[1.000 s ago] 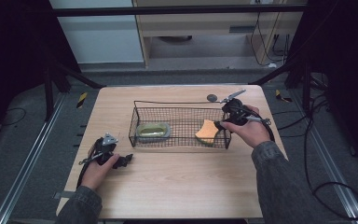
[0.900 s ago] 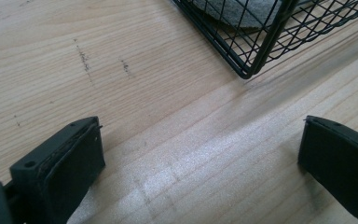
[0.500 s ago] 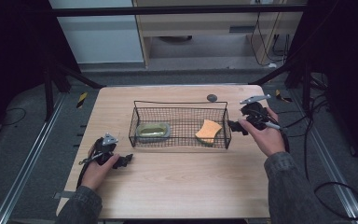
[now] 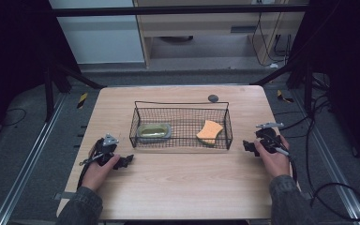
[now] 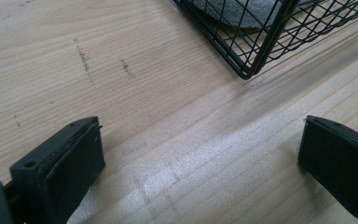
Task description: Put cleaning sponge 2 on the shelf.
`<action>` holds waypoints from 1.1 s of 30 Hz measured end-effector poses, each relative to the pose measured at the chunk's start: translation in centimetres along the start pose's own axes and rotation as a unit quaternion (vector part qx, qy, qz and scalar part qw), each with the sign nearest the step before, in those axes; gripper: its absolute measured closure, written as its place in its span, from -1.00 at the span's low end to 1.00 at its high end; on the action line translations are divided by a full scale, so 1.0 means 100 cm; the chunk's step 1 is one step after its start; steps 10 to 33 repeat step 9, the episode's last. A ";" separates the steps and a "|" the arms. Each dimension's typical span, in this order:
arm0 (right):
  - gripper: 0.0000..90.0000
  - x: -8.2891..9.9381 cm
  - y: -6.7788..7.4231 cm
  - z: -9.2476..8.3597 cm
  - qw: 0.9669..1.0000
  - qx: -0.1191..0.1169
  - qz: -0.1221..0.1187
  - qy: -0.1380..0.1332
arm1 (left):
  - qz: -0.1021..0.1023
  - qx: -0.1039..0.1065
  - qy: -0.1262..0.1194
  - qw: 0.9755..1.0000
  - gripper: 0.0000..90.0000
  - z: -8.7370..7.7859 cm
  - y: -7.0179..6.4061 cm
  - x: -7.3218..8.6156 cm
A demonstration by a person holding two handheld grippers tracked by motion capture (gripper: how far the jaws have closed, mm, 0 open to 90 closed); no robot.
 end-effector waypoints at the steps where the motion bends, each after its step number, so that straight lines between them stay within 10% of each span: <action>1: -0.74 0.006 -0.002 0.005 1.000 0.003 0.007 0.005 | 0.000 0.000 0.000 1.000 -1.00 0.000 0.000 0.000; 7: -0.87 0.016 -0.008 0.016 0.999 0.007 0.031 -0.042 | 0.002 0.000 0.000 1.000 -1.00 0.000 0.000 0.000; 33: -0.87 0.016 -0.008 0.016 0.999 0.010 0.032 -0.043 | 0.000 0.000 0.000 1.000 -1.00 0.000 0.000 0.000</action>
Point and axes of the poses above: each handheld gripper's, and its own axes: z roughly forward along the jaws, x roughly out of its underside, y roughly to its left, the point moved 8 cm from there along z, roughly forward along the jaws, and after that the axes turned 2 degrees about -x, right-handed, at the moved point
